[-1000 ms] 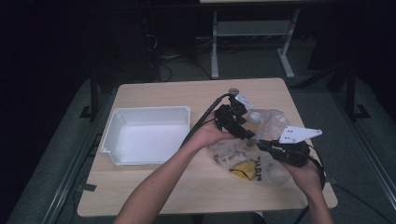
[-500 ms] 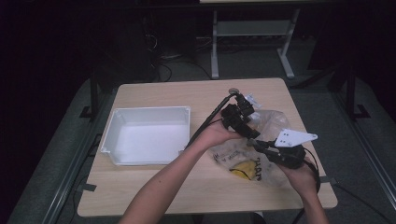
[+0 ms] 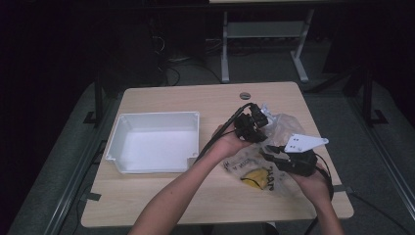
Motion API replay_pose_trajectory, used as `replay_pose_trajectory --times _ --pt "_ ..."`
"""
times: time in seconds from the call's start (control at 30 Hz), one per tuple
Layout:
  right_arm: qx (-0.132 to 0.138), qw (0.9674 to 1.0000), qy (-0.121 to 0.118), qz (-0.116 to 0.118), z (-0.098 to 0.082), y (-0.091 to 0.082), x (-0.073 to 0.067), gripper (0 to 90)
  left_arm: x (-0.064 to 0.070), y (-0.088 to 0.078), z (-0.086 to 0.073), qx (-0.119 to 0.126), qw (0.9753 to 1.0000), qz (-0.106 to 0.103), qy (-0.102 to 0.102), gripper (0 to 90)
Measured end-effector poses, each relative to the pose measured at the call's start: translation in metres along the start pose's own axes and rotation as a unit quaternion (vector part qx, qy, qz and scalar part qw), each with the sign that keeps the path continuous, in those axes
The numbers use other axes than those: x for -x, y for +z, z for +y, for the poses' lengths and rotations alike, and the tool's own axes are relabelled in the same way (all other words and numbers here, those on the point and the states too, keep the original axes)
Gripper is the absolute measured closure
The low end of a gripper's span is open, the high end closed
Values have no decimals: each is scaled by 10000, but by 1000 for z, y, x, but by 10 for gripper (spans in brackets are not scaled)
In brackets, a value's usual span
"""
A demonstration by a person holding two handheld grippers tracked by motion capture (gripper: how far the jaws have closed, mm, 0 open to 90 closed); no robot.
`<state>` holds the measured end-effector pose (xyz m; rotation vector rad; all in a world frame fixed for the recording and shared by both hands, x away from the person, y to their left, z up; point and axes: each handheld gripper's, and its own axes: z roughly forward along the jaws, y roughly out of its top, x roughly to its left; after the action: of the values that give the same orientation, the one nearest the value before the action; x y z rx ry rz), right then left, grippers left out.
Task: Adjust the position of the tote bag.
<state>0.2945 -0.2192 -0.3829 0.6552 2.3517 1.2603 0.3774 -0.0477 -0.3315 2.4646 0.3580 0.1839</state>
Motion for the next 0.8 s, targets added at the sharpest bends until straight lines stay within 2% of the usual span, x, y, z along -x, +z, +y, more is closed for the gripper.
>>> replay_pose_trajectory --times 0.07,0.13,0.3,0.4,0.57,0.8 --pt "-23 10000 28 10 0 -4 2 665 -2 0 -3 -20 10000 86 17 888" --pt "-9 10000 64 31 -1 -10 5 641 -4 -2 -6 19 10000 64 -56 890" --pt "-61 9997 222 56 -4 -22 13 588 -8 -9 -12 71 9999 128 -31 893" --pt "-57 9994 319 123 -5 -28 18 553 -11 -14 -14 126 9998 139 -107 895" --pt "-76 9994 322 76 -3 -36 23 519 -15 -23 -17 143 9997 197 -73 897" --pt "-36 9994 353 57 0 -44 31 501 -18 -26 -21 183 9995 229 -125 899"
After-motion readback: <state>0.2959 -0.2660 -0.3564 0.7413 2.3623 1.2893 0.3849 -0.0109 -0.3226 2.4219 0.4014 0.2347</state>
